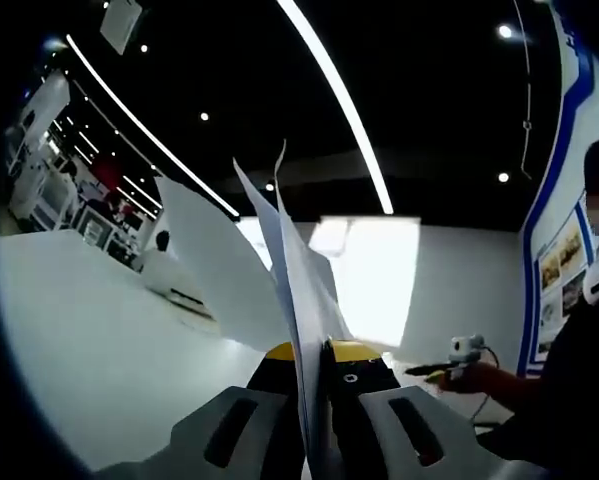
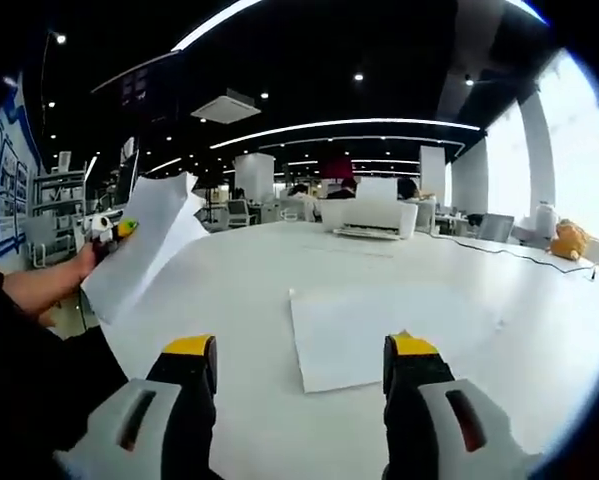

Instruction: Organize the stack of printing papers by aligning and flattening the scattered papers on the table

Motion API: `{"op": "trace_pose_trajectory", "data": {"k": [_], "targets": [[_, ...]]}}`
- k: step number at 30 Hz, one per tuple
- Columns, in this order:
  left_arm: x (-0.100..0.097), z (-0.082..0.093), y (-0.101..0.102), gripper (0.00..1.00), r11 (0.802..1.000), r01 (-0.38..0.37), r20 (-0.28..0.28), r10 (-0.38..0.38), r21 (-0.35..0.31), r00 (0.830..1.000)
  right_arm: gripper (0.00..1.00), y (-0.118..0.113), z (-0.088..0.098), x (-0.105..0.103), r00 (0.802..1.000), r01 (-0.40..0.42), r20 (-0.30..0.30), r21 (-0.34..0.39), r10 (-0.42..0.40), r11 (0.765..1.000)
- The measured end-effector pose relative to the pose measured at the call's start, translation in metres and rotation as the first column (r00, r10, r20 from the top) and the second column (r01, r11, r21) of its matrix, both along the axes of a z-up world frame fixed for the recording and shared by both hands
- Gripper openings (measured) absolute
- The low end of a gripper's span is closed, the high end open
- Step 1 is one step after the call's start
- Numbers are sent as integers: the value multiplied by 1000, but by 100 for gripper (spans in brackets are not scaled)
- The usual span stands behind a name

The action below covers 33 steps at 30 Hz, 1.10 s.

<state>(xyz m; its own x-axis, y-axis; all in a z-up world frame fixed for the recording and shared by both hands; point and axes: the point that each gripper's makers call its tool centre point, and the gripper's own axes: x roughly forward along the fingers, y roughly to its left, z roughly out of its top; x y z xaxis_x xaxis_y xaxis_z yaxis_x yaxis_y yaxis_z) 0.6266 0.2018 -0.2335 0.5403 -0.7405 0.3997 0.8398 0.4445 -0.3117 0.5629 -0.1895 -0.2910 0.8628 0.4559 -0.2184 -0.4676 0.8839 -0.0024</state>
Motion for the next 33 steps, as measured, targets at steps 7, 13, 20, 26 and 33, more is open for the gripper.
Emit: {"op": "trace_pose_trajectory", "data": {"k": [7,13,20,26,33], "targets": [[1,-1,1,7,1000,1,-3,-1,-2,1000,67,-8,1,1,1000,24,-9,3,-24,1000],[1,0,2,7,1000,1,-2,-1,-3,1000,70,-14,3,1,999,46,-5,6,-46,999],[2,-1,2,7,1000,0,-4,0,-3,1000,74,-24,1,2,997,76,-16,-5,-76,997],[2,-1,2,7,1000,-1,-7,1,-1,1000,75,-36,-5,4,994,104,-34,1,-104,995],[2,-1,2,7,1000,-3,-7,3,-1,1000,77,-44,-4,2,992,118,-33,-6,-118,993]]}}
